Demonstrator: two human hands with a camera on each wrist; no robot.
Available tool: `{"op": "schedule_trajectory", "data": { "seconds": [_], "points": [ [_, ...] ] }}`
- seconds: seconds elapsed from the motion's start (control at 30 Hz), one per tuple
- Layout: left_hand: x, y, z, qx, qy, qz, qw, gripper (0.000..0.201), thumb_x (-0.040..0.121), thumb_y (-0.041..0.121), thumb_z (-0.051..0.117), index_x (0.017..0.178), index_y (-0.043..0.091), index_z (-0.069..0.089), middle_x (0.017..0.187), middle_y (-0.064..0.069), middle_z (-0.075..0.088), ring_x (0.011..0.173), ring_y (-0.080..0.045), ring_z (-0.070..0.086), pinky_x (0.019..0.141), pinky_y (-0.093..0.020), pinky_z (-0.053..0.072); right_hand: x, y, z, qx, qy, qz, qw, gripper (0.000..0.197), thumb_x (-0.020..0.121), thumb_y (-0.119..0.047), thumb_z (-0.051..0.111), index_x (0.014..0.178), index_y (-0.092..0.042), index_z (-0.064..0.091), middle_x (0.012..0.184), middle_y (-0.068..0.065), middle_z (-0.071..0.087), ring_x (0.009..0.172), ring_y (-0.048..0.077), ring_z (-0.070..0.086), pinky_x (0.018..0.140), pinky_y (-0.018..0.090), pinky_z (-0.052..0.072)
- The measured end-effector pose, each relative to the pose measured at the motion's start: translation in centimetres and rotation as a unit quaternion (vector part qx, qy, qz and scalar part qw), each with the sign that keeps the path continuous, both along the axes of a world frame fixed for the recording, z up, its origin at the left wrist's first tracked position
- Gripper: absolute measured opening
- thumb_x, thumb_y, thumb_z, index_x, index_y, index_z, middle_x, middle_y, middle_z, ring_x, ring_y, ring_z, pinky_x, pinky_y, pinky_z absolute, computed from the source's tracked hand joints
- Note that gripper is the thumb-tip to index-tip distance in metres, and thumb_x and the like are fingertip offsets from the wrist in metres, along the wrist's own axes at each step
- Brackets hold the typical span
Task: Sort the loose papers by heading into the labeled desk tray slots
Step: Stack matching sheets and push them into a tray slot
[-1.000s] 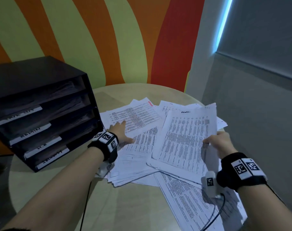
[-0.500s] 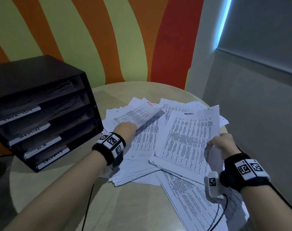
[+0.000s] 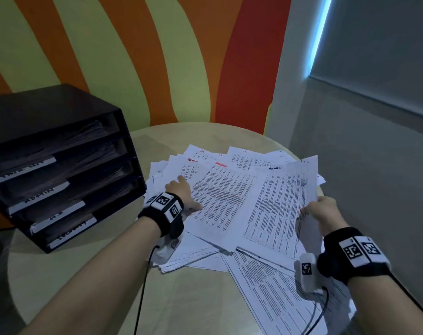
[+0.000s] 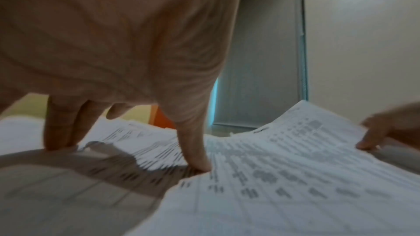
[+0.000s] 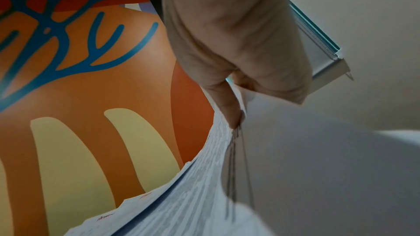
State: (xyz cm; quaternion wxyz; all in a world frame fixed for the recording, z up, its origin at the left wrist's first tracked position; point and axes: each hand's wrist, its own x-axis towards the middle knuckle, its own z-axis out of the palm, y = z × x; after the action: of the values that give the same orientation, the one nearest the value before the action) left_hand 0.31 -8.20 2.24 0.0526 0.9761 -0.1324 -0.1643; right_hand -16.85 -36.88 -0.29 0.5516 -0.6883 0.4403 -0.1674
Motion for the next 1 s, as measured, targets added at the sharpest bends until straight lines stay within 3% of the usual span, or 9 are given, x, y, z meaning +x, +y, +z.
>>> {"op": "schedule_trajectory", "data": {
  "seconds": [0.3, 0.4, 0.47, 0.57, 0.67, 0.73, 0.87, 0.93, 1.0],
  "points": [
    [1.3, 1.9, -1.1, -0.083, 0.075, 0.039, 0.993, 0.088, 0.074, 0.040, 0.082, 0.135, -0.001, 0.034, 0.128, -0.014, 0.051, 0.113, -0.029, 0.055, 0.087, -0.035, 0.051, -0.1, -0.7, 4.1, -0.045, -0.262, -0.216, 0.939, 0.036, 0.077, 0.007, 0.051, 0.064, -0.018, 0.029, 0.065, -0.001, 0.029, 0.056, 0.010, 0.028, 0.051, 0.026, 0.021],
    [2.0, 1.9, -1.5, -0.140, 0.061, 0.038, 0.987, 0.034, 0.078, 0.020, 0.079, 0.092, 0.002, 0.053, 0.093, -0.011, 0.059, 0.082, -0.024, 0.059, 0.067, -0.032, 0.050, 0.2, -0.8, 4.9, 0.016, -0.306, -0.225, 0.925, 0.042, 0.079, 0.006, 0.056, 0.066, -0.022, 0.028, 0.066, -0.004, 0.027, 0.057, 0.008, 0.026, 0.054, 0.026, 0.024],
    [2.0, 1.9, -1.4, -0.173, 0.058, 0.044, 0.982, 0.041, 0.084, 0.009, 0.072, 0.065, 0.015, 0.036, 0.068, -0.002, 0.036, 0.061, -0.018, 0.040, 0.054, -0.026, 0.033, 0.4, -1.1, 5.0, 0.060, -0.313, -0.236, 0.918, 0.040, 0.077, 0.005, 0.058, 0.070, -0.023, 0.030, 0.068, -0.006, 0.028, 0.061, 0.009, 0.026, 0.064, 0.027, 0.028],
    [2.2, 2.3, -1.5, -0.229, 0.112, 0.045, 0.966, 0.044, 0.091, 0.001, 0.061, 0.068, 0.020, 0.028, 0.072, -0.001, 0.022, 0.062, -0.017, 0.025, 0.057, -0.027, 0.022, 0.6, -1.1, 4.8, 0.100, -0.280, -0.167, 0.940, 0.019, 0.085, -0.001, 0.059, 0.081, -0.016, 0.047, 0.072, -0.004, 0.045, 0.070, 0.015, 0.045, 0.073, 0.029, 0.042],
    [2.0, 2.9, -1.4, -0.310, 0.133, 0.063, 0.939, 0.004, 0.092, 0.000, 0.059, 0.095, -0.001, 0.056, 0.090, -0.012, 0.055, 0.076, -0.028, 0.054, 0.060, -0.027, 0.035, 1.3, 0.3, 4.0, 0.128, -0.208, -0.049, 0.968, 0.016, 0.095, -0.007, 0.053, 0.081, -0.014, 0.054, 0.085, 0.006, 0.057, 0.079, 0.022, 0.055, 0.084, 0.033, 0.046],
    [2.1, 3.0, -2.0, -0.404, 0.165, 0.080, 0.896, 0.030, 0.091, -0.007, 0.056, 0.120, -0.008, 0.055, 0.119, -0.019, 0.062, 0.104, -0.031, 0.062, 0.079, -0.025, 0.045, 1.9, 1.8, 3.3, 0.141, -0.147, 0.013, 0.979, 0.006, 0.095, -0.008, 0.055, 0.095, -0.004, 0.059, 0.093, 0.012, 0.059, 0.077, 0.025, 0.058, 0.085, 0.039, 0.047],
    [0.8, 2.7, -1.3, -0.527, 0.240, 0.085, 0.811, 0.045, 0.089, -0.013, 0.053, 0.133, -0.003, 0.051, 0.141, -0.019, 0.050, 0.124, -0.024, 0.055, 0.089, -0.019, 0.052, 2.7, 3.8, 2.1, 0.145, -0.056, 0.070, 0.985, 0.063, 0.093, -0.018, 0.064, 0.143, 0.005, 0.034, 0.134, 0.021, 0.052, 0.119, 0.037, 0.054, 0.101, 0.047, 0.044],
    [-0.1, 2.4, -0.4, -0.531, 0.246, 0.063, 0.809, 0.041, 0.089, -0.017, 0.047, 0.128, -0.004, 0.056, 0.129, -0.018, 0.061, 0.110, -0.024, 0.064, 0.089, -0.025, 0.055, 3.0, 4.1, 1.8, 0.132, -0.031, 0.085, 0.987, 0.057, 0.093, -0.019, 0.064, 0.137, 0.009, 0.040, 0.116, 0.027, 0.060, 0.101, 0.037, 0.061, 0.084, 0.041, 0.051],
    [-1.0, 2.3, 0.1, -0.537, 0.245, 0.038, 0.806, 0.041, 0.090, -0.019, 0.039, 0.121, -0.004, 0.060, 0.116, -0.019, 0.068, 0.100, -0.027, 0.067, 0.083, -0.027, 0.058, 2.9, 4.6, 2.1, 0.149, -0.006, 0.091, 0.985, 0.031, 0.091, -0.013, 0.067, 0.112, 0.005, 0.055, 0.062, 0.012, 0.052, 0.056, 0.024, 0.050, 0.051, 0.031, 0.044]
  ]
}}
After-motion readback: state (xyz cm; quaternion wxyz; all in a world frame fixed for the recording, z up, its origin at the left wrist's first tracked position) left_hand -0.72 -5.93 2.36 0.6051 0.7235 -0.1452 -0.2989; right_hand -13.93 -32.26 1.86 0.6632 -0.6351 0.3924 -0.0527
